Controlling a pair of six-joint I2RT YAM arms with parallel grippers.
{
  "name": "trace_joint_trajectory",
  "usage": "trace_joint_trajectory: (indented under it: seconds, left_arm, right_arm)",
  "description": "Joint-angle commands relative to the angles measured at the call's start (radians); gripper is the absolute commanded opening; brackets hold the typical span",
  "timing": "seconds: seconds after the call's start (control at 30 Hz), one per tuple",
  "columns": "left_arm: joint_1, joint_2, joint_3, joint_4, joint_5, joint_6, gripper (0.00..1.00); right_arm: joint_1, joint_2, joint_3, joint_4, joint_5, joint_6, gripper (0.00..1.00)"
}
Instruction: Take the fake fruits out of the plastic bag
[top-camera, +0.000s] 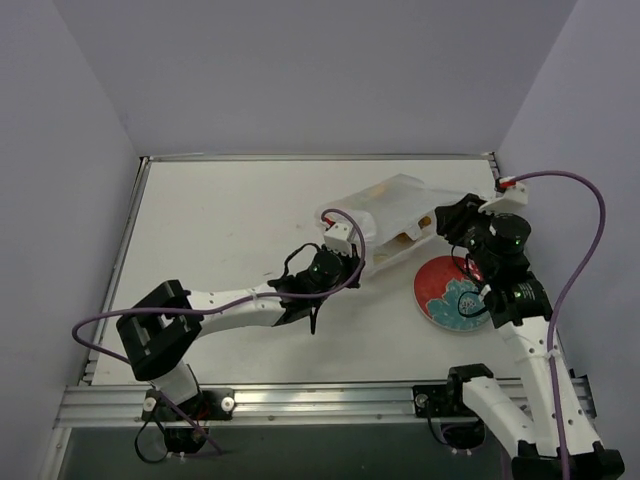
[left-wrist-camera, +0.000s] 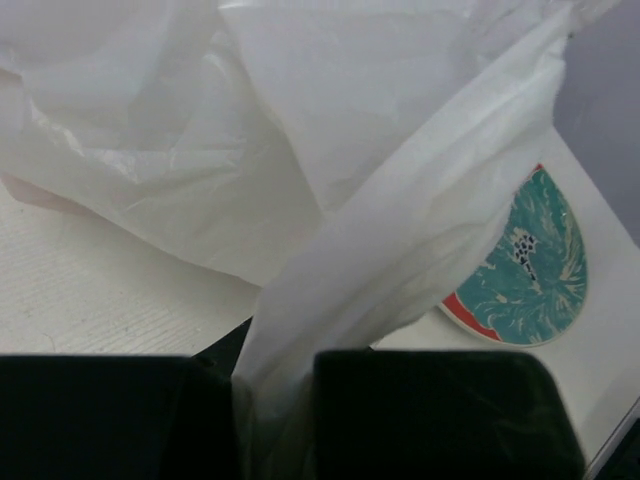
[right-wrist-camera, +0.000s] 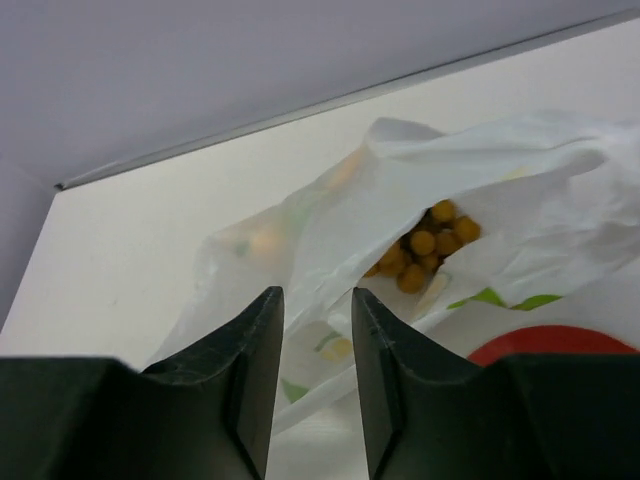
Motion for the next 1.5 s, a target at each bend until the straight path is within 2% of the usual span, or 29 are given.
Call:
trace_joint_trajectory:
  seconds: [0.0,0.13,0.23,0.27,0.33,0.37,0.4,0.47,0.53,0.63,0.73,0.83,0.87,0.97,1.17,1.37,1.47]
  left_arm:
    - [0.000,-0.063,0.020,0.085,0.003,-0.035,0.02]
    - [0.000,-0.063,0.026,0.083,0.015,-0.040,0.03]
    - [0.000,-0.063,0.020,0.072,0.022,-0.043,0.12]
    - [0.002,-0.064,0.014,0.066,0.022,-0.043,0.16]
    - [0.002,-0.075,0.009,0.056,0.020,-0.041,0.26]
    - [0.000,-0.081,0.006,0.039,0.022,-0.035,0.30]
    - [0.000,-0.095,0.006,0.028,0.019,-0.027,0.41]
    - [0.000,-0.109,0.004,-0.009,0.023,-0.009,0.52]
    - [0.000,-0.130,0.001,-0.035,0.032,0.002,0.66]
    - [-0.003,-0.169,-0.005,-0.085,0.049,0.020,0.76]
    - [-0.007,-0.215,0.001,-0.147,0.058,0.049,0.85]
    - [-0.017,-0.251,0.030,-0.242,0.069,0.100,0.91]
    - [-0.018,-0.261,0.040,-0.259,0.072,0.129,0.93]
    - [-0.018,-0.294,0.079,-0.321,0.075,0.176,0.97]
    - [-0.017,-0.288,0.196,-0.432,0.112,0.258,0.94]
    - [-0.014,-0.115,0.423,-0.555,0.190,0.319,0.94]
    - [-0.004,-0.035,0.512,-0.592,0.181,0.335,0.94]
  right_arm:
    - [0.070,0.066,0.003,-0.043,-0.058,-0.018,0.28]
    - [0.159,0.146,-0.025,-0.026,0.026,-0.028,0.16]
    - [0.170,0.221,-0.024,0.020,0.056,-0.043,0.07]
    - [0.170,0.249,-0.010,0.022,0.046,-0.049,0.09]
    - [0.170,0.301,0.012,0.052,0.024,-0.045,0.21]
    - [0.171,0.306,0.013,0.072,0.015,-0.040,0.46]
    - [0.171,0.304,0.007,0.094,0.008,-0.032,0.61]
    - [0.173,0.303,-0.010,0.135,0.012,-0.003,0.82]
    - [0.171,0.313,-0.014,0.151,0.015,0.014,0.88]
    - [0.171,0.339,-0.019,0.163,0.061,0.046,0.89]
    - [0.170,0.368,-0.031,0.212,0.127,0.077,0.82]
    - [0.167,0.424,-0.005,0.253,0.132,0.089,0.49]
    - [0.168,0.436,0.006,0.258,0.129,0.092,0.25]
    - [0.171,0.459,0.045,0.281,0.122,0.088,0.02]
    - [0.173,0.473,0.102,0.278,0.133,0.061,0.00]
    - [0.174,0.484,0.148,0.272,0.110,0.048,0.00]
    - [0.173,0.484,0.180,0.264,0.100,0.035,0.00]
